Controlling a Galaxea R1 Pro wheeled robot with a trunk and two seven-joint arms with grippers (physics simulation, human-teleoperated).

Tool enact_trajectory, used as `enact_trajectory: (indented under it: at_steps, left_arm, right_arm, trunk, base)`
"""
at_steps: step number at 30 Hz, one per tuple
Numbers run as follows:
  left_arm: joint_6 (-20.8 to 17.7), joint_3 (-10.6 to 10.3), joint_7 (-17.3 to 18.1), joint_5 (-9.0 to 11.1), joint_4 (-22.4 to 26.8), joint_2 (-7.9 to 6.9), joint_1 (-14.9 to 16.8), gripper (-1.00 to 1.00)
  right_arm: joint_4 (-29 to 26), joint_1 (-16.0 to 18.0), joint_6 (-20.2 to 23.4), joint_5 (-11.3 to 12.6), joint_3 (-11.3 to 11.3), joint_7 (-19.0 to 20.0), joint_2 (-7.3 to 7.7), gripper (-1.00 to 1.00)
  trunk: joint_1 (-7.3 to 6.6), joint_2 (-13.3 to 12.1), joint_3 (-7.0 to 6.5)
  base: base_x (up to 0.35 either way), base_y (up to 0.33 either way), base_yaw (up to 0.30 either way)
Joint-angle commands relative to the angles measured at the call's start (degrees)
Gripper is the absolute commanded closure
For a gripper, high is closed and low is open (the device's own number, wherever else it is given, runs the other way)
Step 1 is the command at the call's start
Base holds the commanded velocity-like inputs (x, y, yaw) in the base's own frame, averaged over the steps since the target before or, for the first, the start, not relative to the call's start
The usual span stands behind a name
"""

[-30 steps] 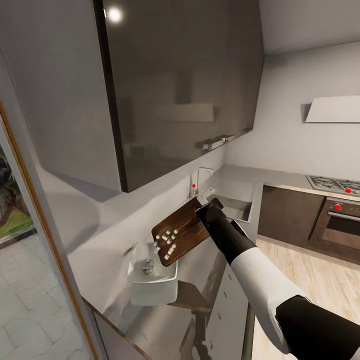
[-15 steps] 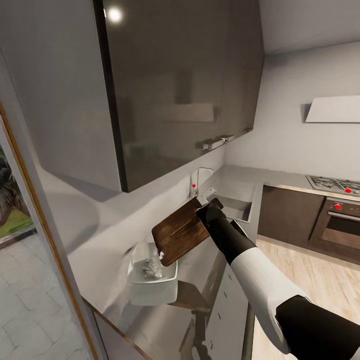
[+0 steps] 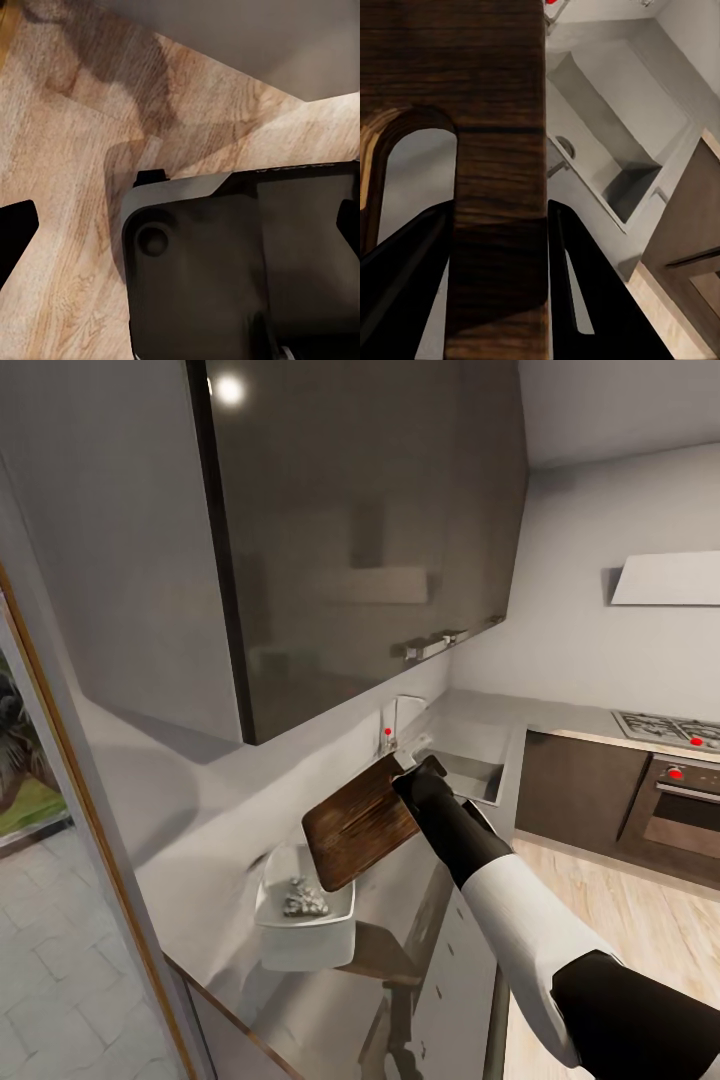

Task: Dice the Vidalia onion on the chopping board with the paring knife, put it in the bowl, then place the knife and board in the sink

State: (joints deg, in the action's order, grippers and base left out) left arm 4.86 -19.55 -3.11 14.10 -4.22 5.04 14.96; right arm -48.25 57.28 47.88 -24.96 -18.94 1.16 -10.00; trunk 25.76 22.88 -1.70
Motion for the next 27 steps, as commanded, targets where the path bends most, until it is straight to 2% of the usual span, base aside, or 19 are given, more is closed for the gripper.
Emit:
enact_trajectory:
  at_steps: [1,2,4,5,6,8,10,13,16,19,23,27]
  left_arm:
    - [0.4,-0.5,-0.1,0.5,-0.3,0.05,0.1,-1.0]
    - [0.4,-0.5,-0.1,0.5,-0.2,0.05,0.1,-1.0]
    - [0.4,-0.5,-0.1,0.5,-0.3,0.05,0.1,-1.0]
    - [0.4,-0.5,-0.1,0.5,-0.3,0.05,0.1,-1.0]
    - [0.4,-0.5,-0.1,0.5,-0.3,0.05,0.1,-1.0]
    - [0.3,-0.5,-0.1,0.5,-0.3,0.01,0.1,-1.0]
    - [0.3,-0.5,-0.1,0.5,-0.3,-0.07,0.1,-1.0]
    - [0.3,-0.5,-0.1,0.5,-0.3,-0.07,0.1,-1.0]
    - [0.3,-0.5,-0.1,0.5,-0.3,-0.09,0.1,-1.0]
    - [0.3,-0.5,-0.2,0.6,-0.3,-0.11,0.1,-1.0]
    - [0.4,-0.5,-0.2,0.6,-0.3,-0.06,0.1,-1.0]
    - [0.4,-0.4,-0.3,0.6,-0.3,-0.11,0.1,-1.0]
  right_arm:
    - [-0.7,0.0,0.2,0.0,1.0,0.6,0.0,1.0]
    - [-1.1,0.0,0.2,0.6,2.6,1.2,0.0,1.0]
    - [-1.8,0.0,0.2,2.4,7.1,4.0,0.0,1.0]
    - [-2.0,0.0,0.2,3.1,9.4,6.0,0.0,1.0]
    - [-2.2,0.0,0.1,3.7,12.1,9.9,0.0,1.0]
    - [-2.4,0.0,-0.2,4.2,14.1,16.2,0.0,1.0]
    - [-2.5,-0.1,-0.4,4.4,14.9,22.6,0.29,1.0]
    - [-2.5,-0.1,-0.5,4.5,15.6,29.1,3.03,1.0]
    - [-2.2,-0.1,-2.0,4.4,17.3,31.0,4.04,1.0]
    - [-1.1,-0.1,-5.1,4.5,18.5,31.5,4.42,1.0]
    - [2.0,-0.1,-6.7,4.5,18.9,31.6,4.63,1.0]
    - [2.9,-0.1,-7.5,4.4,19.1,31.6,5.07,1.0]
  trunk:
    - [0.02,0.0,0.03]
    - [0.02,0.0,0.03]
    - [0.02,0.0,0.03]
    - [0.02,0.0,0.03]
    - [0.02,0.0,0.03]
    - [0.02,0.0,0.03]
    - [0.02,0.0,0.03]
    - [0.02,0.0,0.03]
    - [0.02,0.0,0.03]
    - [0.02,0.0,0.03]
    - [0.02,0.0,0.03]
    - [0.02,0.0,0.03]
  base:
    - [0.0,0.0,0.0]
    - [0.0,0.0,0.0]
    - [0.0,0.0,0.0]
    - [0.0,0.0,0.0]
    - [0.0,0.0,0.0]
    - [0.0,0.0,0.0]
    - [0.0,0.0,0.0]
    - [0.0,0.0,0.0]
    - [0.0,0.0,0.0]
    - [0.0,0.0,0.0]
    - [0.0,0.0,0.0]
    - [-0.081,-0.038,0.0]
